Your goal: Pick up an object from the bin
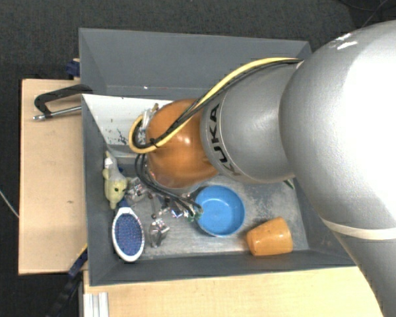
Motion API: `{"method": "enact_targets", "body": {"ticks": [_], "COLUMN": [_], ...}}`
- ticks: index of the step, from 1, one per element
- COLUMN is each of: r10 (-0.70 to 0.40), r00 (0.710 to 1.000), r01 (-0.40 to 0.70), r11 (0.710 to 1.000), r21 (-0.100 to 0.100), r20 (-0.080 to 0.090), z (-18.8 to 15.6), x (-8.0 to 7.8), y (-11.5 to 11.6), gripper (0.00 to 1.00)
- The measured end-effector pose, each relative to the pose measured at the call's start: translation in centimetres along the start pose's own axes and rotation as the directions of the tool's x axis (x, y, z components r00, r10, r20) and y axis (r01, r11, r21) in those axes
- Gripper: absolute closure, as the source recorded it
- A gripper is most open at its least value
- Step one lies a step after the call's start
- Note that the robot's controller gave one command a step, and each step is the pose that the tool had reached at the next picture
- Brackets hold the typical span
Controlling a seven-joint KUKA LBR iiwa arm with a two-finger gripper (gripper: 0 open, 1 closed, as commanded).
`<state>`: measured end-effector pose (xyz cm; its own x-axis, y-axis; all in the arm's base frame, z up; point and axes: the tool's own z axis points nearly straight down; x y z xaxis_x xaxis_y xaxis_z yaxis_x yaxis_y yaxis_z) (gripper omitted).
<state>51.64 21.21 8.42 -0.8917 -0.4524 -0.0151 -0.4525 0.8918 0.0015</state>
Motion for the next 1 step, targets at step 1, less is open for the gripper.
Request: {"method": "enact_targets", "body": {"ticks": [1], "r10": [-0.067], "r00": [0.998], "r01": [0.067], "r11": [0.998], "r21": [0.014], "r20": [-0.004], "z": [-0.89], "x": [0.25], "y": [1.57], "gripper": [0.0]}}
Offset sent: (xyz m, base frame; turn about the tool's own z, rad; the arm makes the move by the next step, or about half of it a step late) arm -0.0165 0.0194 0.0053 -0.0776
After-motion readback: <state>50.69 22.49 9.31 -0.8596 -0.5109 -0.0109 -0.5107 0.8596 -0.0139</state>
